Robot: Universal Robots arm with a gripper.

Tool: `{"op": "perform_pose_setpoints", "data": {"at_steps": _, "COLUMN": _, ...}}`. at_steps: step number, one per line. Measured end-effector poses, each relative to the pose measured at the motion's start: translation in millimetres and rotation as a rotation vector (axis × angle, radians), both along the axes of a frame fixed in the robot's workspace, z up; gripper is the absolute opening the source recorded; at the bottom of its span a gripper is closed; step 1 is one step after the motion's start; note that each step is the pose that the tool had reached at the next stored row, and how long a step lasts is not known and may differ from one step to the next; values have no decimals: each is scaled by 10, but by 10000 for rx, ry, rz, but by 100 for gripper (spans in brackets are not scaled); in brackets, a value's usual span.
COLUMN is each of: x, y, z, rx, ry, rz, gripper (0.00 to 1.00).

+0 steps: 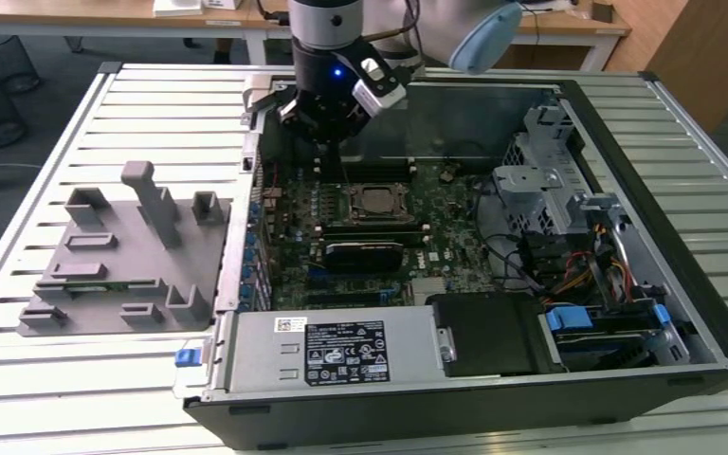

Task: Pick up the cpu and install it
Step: 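Install the first cpu locking lever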

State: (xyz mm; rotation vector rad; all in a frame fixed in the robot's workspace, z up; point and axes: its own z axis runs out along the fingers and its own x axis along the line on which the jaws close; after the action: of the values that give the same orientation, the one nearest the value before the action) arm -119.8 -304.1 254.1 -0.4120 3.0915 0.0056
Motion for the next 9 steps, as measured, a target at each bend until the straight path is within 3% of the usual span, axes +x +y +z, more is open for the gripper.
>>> {"op": "perform_pose_setpoints", "data": {"at_steps": 9, "x": 116, "y": 3, "z": -1, "rx": 1, "ry": -1, "rz": -152, "gripper": 11}}
